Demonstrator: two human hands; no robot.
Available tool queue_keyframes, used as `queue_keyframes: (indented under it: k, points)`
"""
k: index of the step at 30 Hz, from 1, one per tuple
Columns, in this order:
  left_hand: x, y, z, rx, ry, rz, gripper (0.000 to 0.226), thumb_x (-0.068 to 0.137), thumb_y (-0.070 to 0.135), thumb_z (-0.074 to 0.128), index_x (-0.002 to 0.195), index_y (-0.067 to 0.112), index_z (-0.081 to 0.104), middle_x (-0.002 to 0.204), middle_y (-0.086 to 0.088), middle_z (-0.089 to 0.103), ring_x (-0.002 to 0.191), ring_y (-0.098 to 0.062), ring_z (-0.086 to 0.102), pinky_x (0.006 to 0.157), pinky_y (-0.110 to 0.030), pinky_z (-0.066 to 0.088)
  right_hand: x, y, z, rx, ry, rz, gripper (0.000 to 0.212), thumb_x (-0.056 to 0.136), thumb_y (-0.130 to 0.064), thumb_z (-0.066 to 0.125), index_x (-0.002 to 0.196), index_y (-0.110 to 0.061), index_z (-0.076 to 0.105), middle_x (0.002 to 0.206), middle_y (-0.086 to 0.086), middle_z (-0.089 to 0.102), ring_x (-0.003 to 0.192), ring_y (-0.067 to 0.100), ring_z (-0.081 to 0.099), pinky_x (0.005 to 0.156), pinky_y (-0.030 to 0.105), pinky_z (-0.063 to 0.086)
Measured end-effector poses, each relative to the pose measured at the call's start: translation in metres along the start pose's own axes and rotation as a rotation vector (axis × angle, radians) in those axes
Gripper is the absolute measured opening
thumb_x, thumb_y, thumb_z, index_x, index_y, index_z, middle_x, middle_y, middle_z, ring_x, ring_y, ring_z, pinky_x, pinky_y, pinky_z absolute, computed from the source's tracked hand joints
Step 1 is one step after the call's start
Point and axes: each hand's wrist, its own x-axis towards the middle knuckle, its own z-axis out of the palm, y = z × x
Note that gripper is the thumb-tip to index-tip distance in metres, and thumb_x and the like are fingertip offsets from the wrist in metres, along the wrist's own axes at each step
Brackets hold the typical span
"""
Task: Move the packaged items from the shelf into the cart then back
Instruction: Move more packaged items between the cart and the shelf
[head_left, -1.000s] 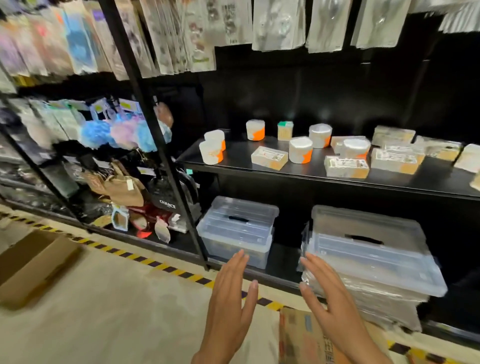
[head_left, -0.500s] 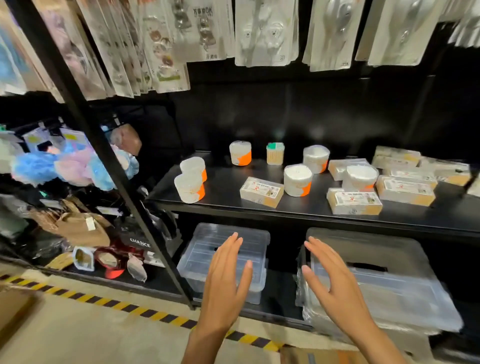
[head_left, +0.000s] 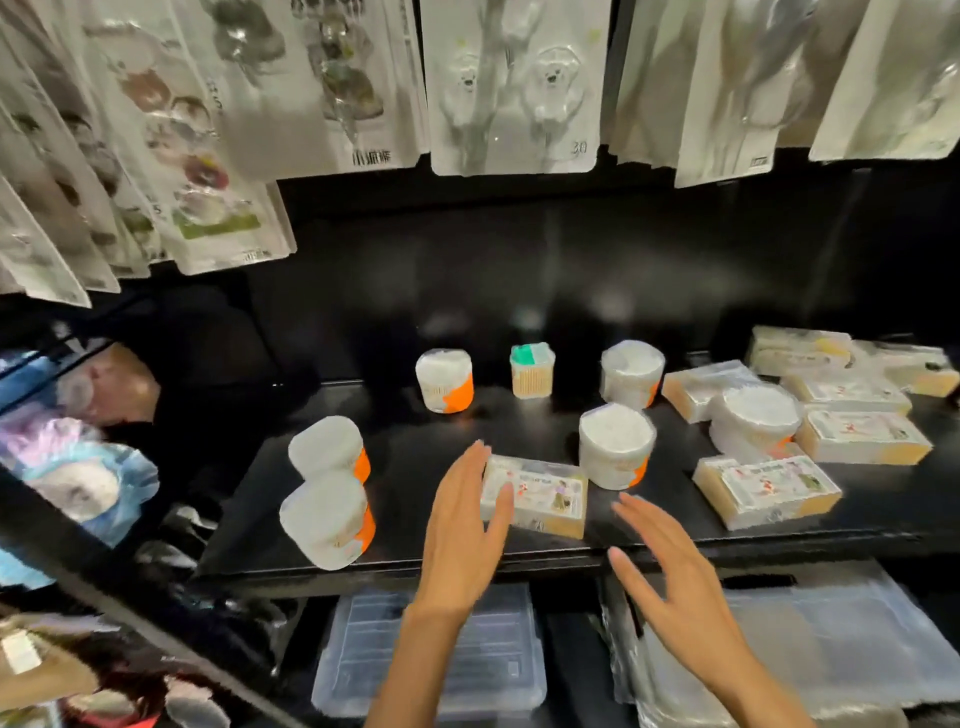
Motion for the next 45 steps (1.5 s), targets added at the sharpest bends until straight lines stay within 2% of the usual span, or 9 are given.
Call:
queue_keyframes:
  k: [6, 12, 18, 23, 28, 31, 35, 39, 45]
  points:
    - [0.107, -0.02, 0.021, -0.037, -0.074, -0.002, 0.056, 0.097, 0.036, 0.05, 0.147, 0.018, 0.032, 0.151, 0.003, 0.034, 0.138, -0.009, 0.031, 0.109, -0.021, 0.023, 0.04, 0.035, 0.019, -0.13, -0.01, 0.05, 0.054, 0.09, -0.055, 0.043, 0.137, -0.03, 0.048, 0.143, -0.021, 0.036, 0.137, 0.0, 0.03, 0.109, 0.018, 0.024]
    - [0.2, -0.049, 0.066, -0.08, -0.124, -0.162, 0.078, 0.084, 0.03, 0.071, 0.146, 0.007, 0.028, 0.148, -0.011, 0.037, 0.136, -0.021, 0.036, 0.105, -0.021, 0.026, 0.048, 0.087, 0.031, -0.298, -0.112, 0.044, 0.072, 0.088, -0.072, 0.02, 0.136, -0.029, 0.051, 0.144, -0.018, 0.038, 0.137, 0.002, 0.031, 0.11, 0.027, 0.035]
    - [0.255, -0.067, 0.108, -0.153, -0.183, -0.312, 0.103, 0.064, 0.023, 0.088, 0.145, 0.004, 0.026, 0.142, -0.01, 0.047, 0.13, -0.025, 0.046, 0.104, -0.031, 0.037, 0.051, 0.1, 0.028, -0.395, -0.133, -0.05, 0.054, 0.096, -0.055, 0.032, 0.131, -0.022, 0.057, 0.143, -0.007, 0.046, 0.133, 0.011, 0.041, 0.103, 0.034, 0.045]
    - [0.276, -0.082, 0.128, -0.235, -0.135, -0.329, 0.091, 0.053, 0.02, 0.093, 0.13, 0.003, 0.045, 0.118, -0.008, 0.062, 0.11, -0.022, 0.061, 0.095, -0.033, 0.048, 0.056, 0.101, 0.024, -0.444, -0.196, -0.082, 0.053, 0.096, -0.052, 0.034, 0.134, -0.022, 0.054, 0.145, -0.004, 0.044, 0.136, 0.012, 0.036, 0.11, 0.026, 0.032]
    - [0.281, -0.08, 0.136, -0.266, -0.148, -0.344, 0.081, 0.065, 0.031, 0.085, 0.129, 0.002, 0.046, 0.115, -0.004, 0.058, 0.108, -0.014, 0.056, 0.083, -0.008, 0.04, 0.055, 0.099, 0.025, -0.437, -0.2, -0.068, 0.053, 0.096, -0.05, 0.034, 0.133, -0.018, 0.056, 0.144, 0.0, 0.046, 0.135, 0.016, 0.038, 0.111, 0.026, 0.029]
    - [0.277, -0.078, 0.134, -0.365, -0.081, -0.404, 0.059, 0.076, 0.005, 0.078, 0.127, 0.002, 0.049, 0.116, -0.007, 0.061, 0.108, -0.017, 0.06, 0.076, -0.012, 0.048, 0.055, 0.098, 0.026, -0.418, -0.192, -0.056, 0.05, 0.095, -0.047, 0.04, 0.133, -0.018, 0.056, 0.145, 0.0, 0.046, 0.136, 0.016, 0.037, 0.111, 0.026, 0.028]
    - [0.269, -0.07, 0.124, -0.385, -0.059, -0.389, 0.053, 0.08, 0.005, 0.074, 0.126, 0.001, 0.049, 0.118, -0.009, 0.06, 0.109, -0.021, 0.059, 0.087, -0.025, 0.048, 0.055, 0.097, 0.026, -0.414, -0.183, -0.055, 0.049, 0.094, -0.044, 0.042, 0.133, -0.017, 0.055, 0.145, 0.001, 0.046, 0.136, 0.017, 0.037, 0.112, 0.029, 0.028]
    - [0.256, -0.056, 0.112, -0.364, -0.103, -0.317, 0.058, 0.079, 0.006, 0.076, 0.13, 0.005, 0.048, 0.121, -0.001, 0.057, 0.106, -0.009, 0.054, 0.069, -0.001, 0.044, 0.055, 0.097, 0.028, -0.412, -0.176, -0.042, 0.05, 0.093, -0.044, 0.042, 0.133, -0.017, 0.055, 0.144, 0.002, 0.046, 0.136, 0.018, 0.038, 0.112, 0.032, 0.031]
    - [0.243, -0.04, 0.097, -0.234, -0.189, -0.239, 0.073, 0.066, 0.02, 0.086, 0.129, 0.015, 0.049, 0.123, 0.002, 0.059, 0.112, -0.013, 0.056, 0.085, -0.021, 0.044, 0.056, 0.092, 0.027, -0.43, -0.17, -0.041, 0.05, 0.091, -0.043, 0.041, 0.131, -0.016, 0.057, 0.142, 0.003, 0.048, 0.133, 0.019, 0.042, 0.109, 0.03, 0.032]
